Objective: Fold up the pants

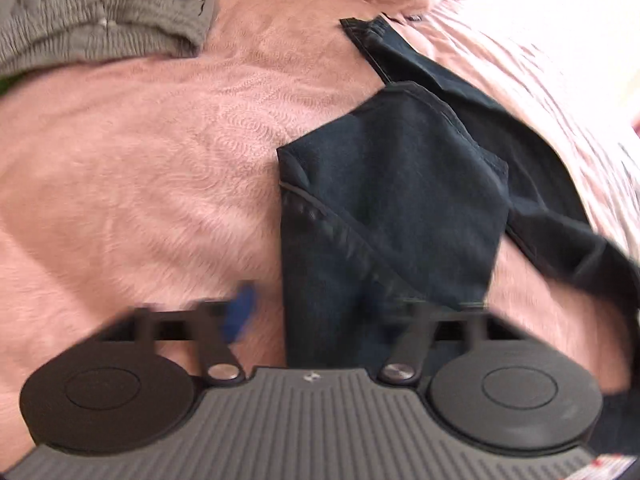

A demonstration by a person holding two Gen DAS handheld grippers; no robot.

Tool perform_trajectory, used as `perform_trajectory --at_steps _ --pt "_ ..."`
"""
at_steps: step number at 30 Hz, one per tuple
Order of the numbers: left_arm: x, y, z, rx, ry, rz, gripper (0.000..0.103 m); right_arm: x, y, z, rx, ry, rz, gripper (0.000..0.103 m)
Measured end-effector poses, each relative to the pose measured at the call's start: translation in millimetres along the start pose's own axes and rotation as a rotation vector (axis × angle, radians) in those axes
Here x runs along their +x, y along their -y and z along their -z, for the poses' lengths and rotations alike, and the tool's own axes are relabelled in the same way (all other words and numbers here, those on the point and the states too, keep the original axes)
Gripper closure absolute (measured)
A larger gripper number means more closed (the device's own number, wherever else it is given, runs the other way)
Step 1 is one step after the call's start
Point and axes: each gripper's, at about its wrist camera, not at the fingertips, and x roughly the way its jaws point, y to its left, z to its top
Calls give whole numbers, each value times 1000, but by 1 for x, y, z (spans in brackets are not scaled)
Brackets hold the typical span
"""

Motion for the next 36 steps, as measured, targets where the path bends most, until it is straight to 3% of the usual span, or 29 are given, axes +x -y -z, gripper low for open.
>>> perform_trajectory --at_steps 1,3,4,7,10,11,12,13,16,20,23,26,28,29,30,31,32,34,36 --pt "-4 0 -2 -23 7 4 103 0 -3 1 -5 8 17 50" --pt "-38 10 -6 -46 104 -37 103 -2 -8 3 -3 26 45 50" --pt "-63 21 -8 -8 168 -66 103 -2 -11 3 4 37 53 50" --pt "-133 78 -13 220 318 -192 103 -4 -16 -3 40 54 55 50" --pt "-149 139 -18 417 352 -209 98 -4 -19 -9 75 66 51 50" --pt "-141 156 -19 441 338 -159 90 -3 -20 -9 80 67 51 51" --pt "-127 170 -20 463 291 -84 56 -1 -22 -11 83 68 54 50" --pt "-109 181 -19 469 231 -24 44 -1 -23 -10 82 70 56 50" --pt "-68 190 1 459 89 6 50 -1 -24 -8 69 69 62 50" --pt "-67 127 20 361 101 4 50 -2 -18 -4 50 53 57 50" --pt "-56 61 7 169 60 -67 50 0 -10 2 53 57 74 50" --pt "-27 7 -16 -107 -6 13 49 3 -9 9 48 63 86 50" --pt "-2 -14 -23 -253 -35 100 47 6 -14 12 25 69 105 50" --pt "11 -18 -25 -312 -55 107 47 7 -16 14 15 76 117 50" --pt "20 -21 -25 -353 -66 115 58 7 -18 15 11 78 127 50" --pt "27 -23 -27 -367 -69 104 94 8 -19 15 10 78 134 50" --pt "28 -24 -30 -350 -76 80 102 8 -20 14 13 76 138 50" --pt "6 -21 -36 -289 -32 35 102 8 -20 13 24 71 142 50" --pt "-35 -17 -49 -129 49 -79 102 9 -21 12 28 70 148 50"
